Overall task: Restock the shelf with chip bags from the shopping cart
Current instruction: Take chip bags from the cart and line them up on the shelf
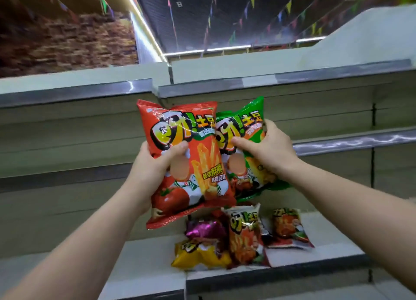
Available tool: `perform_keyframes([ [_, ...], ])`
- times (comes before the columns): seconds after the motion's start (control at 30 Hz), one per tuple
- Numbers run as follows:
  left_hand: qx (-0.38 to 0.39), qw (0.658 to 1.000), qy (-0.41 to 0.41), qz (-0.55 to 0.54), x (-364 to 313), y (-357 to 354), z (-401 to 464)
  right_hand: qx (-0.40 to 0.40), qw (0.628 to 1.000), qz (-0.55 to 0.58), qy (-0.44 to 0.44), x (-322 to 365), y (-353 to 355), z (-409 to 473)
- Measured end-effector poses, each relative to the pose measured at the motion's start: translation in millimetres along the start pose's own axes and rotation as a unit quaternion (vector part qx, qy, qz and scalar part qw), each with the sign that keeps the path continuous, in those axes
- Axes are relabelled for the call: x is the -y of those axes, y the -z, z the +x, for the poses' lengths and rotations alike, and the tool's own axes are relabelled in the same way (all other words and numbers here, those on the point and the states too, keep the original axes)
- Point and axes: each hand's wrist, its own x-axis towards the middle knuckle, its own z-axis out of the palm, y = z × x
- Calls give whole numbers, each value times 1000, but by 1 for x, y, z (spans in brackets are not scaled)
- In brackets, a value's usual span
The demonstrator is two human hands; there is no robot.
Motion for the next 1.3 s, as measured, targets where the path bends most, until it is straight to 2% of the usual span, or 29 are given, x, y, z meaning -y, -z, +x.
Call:
perform_keyframes([
  [0.27, 107, 993, 0, -40, 9, -137, 19, -87, 992, -73, -55, -64, 124, 3],
  [0.53, 192, 976, 10, -102, 20, -310, 23, -146, 976, -127, -102, -148, 267, 6],
  [0.77, 240, 961, 29, -131, 31, -450, 18, -184, 964, -141, -127, -215, 382, 6],
  [1.3, 364, 915, 47, -170, 61, -683, 47, -269, 921, -200, -201, -349, 536, 36],
])
